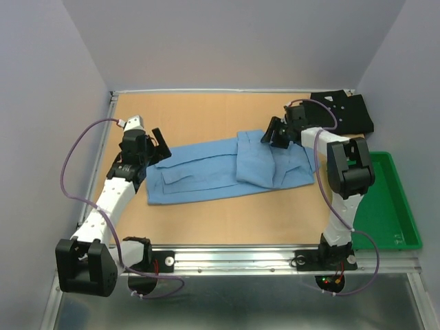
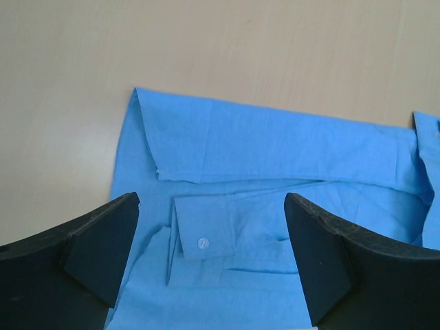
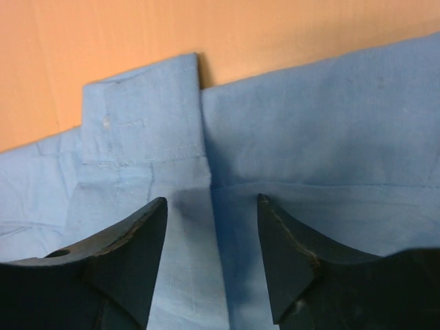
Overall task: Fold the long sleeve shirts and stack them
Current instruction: Fold the shirt
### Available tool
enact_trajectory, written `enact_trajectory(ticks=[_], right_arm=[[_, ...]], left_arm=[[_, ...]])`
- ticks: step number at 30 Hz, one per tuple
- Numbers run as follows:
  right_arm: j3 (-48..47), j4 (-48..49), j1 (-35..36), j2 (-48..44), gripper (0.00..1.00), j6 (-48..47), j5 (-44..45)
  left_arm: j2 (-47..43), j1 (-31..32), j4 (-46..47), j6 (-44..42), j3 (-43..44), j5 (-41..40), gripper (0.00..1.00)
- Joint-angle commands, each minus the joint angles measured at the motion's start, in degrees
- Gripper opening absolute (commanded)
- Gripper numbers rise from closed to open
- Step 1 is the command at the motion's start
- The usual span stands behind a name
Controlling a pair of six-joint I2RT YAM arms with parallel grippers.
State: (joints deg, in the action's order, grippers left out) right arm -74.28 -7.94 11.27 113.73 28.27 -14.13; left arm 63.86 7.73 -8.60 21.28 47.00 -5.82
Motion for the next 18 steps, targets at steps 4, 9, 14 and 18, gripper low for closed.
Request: enact_trajectory(ticks=[4, 9, 14, 18], right_arm=[[-5.79, 2.67, -0.02, 1.40, 0.49, -2.96, -8.80], [-6.58, 2.94, 0.07, 2.02, 0.26, -3.93, -12.76], [-6.49, 3.20, 0.07, 2.20, 0.23, -4.36, -14.17], [-5.61, 3.11, 0.16, 2.90, 0.30, -5.42, -11.46]], left_arm=[[-4.18, 0.45, 0.51, -2.64, -2.62, 4.15, 0.99], [-4.35, 0.80, 0.52, -3.26, -2.36, 5.56, 0.99], [-3.92, 1.24, 0.78, -3.70, -2.70, 7.67, 0.99], [-3.47, 1.33, 0.78, -3.79, -3.15, 8.37, 0.99]])
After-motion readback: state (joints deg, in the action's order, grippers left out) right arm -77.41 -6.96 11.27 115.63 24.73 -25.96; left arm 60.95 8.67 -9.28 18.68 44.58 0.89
